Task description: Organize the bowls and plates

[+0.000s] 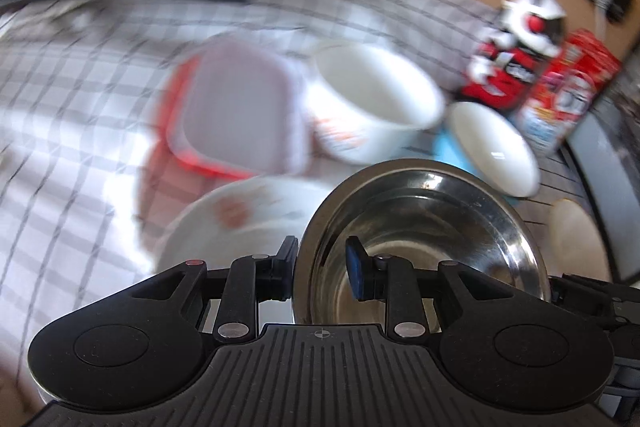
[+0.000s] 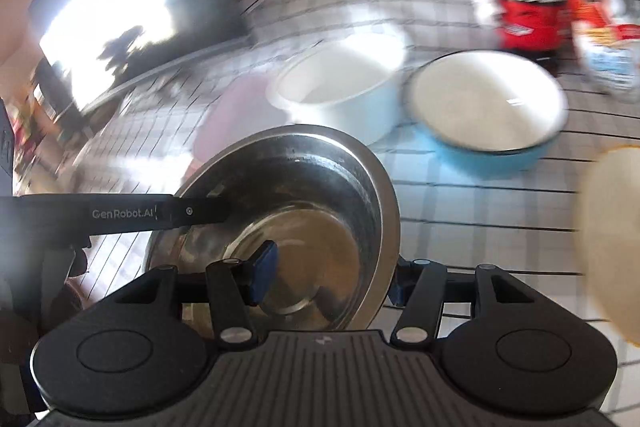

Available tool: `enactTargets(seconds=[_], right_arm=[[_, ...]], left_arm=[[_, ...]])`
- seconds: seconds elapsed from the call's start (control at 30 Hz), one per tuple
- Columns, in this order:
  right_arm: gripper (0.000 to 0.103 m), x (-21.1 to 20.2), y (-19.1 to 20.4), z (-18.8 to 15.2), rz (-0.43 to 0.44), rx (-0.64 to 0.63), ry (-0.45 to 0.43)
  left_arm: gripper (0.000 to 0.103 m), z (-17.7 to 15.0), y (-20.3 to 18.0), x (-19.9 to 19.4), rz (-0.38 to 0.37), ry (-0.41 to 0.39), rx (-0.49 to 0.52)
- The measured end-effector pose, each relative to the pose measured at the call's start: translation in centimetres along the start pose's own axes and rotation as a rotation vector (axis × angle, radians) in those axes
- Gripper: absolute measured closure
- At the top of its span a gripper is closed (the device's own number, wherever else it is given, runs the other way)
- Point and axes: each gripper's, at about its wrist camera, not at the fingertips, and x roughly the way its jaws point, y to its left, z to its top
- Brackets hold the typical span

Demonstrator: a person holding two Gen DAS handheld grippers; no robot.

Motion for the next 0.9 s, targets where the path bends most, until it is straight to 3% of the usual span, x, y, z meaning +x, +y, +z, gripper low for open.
enactTargets(seconds=[0.1,0.3,0.67,0.9], right_arm=[[0.047,2.2,2.1,0.0,0.034,-0.068,0.056],[0.047,5.2,4.0,0.9,0.048,-0.165,0.131],[0.045,6.2,3.3,1.5,0.057,-0.18,0.131],[0.039,5.3,3.6,1.3,0.051,-0.211,0.093]], left_arm=[[0.075,-1.1,2.8,0.0,0.069,0.009,-0.071],[0.077,-2.0,5.0,0.1,0.154,0.018,-0.134],[0.08,-1.7,5.5,0.3,0.144,-0.004,-0.177],[0.081,-1.7,6.0,-0.3,0.124,-0.006,-0.193]])
